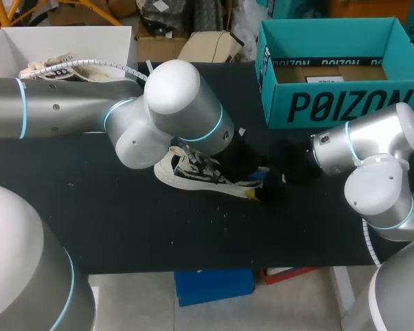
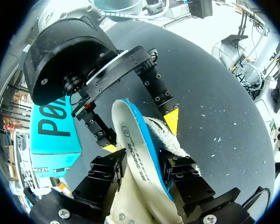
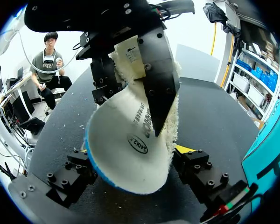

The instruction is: Take the shoe out of the shoebox, open the shoe tongue, remove and reinsert the insole, then place the shoe into the shoebox

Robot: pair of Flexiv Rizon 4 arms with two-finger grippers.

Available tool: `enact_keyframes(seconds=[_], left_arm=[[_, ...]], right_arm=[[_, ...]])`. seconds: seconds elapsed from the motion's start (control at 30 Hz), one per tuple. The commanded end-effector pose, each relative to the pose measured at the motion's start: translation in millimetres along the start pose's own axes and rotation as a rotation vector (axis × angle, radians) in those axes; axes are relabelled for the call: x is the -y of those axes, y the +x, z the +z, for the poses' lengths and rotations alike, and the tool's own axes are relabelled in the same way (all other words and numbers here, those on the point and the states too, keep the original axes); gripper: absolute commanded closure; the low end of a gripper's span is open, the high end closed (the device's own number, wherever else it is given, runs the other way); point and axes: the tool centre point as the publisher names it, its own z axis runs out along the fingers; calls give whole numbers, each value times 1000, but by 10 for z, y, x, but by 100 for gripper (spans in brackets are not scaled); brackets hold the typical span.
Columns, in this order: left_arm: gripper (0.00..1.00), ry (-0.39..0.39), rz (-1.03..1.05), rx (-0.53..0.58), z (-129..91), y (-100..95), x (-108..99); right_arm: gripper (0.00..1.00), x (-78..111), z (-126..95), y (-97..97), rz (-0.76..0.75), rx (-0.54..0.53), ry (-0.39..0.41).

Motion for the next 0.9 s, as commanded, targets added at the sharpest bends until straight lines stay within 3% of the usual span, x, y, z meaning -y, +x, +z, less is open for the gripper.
enact_keyframes(seconds=[0.03,0.1,0.13,0.17,0.5,0.77,0.9], left_arm=[[57,10,4,6,56,-54,21],[63,9,6,8,72,-69,35],[76,8,6,6,83,-72,36],[100,8,4,2,92,-71,34],[100,22,-7,-21,-139,30,125],[100,130,-31,5,-509,18,430],[100,245,-67,66,-809,-57,623]], right_arm=[[100,26,39,-2,2,-1,3],[100,26,39,-2,2,-1,3],[100,26,39,-2,2,-1,3],[100,26,39,-2,2,-1,3],[100,26,39,-2,2,-1,3],[100,26,39,-2,2,-1,3],[100,26,39,-2,2,-1,3]])
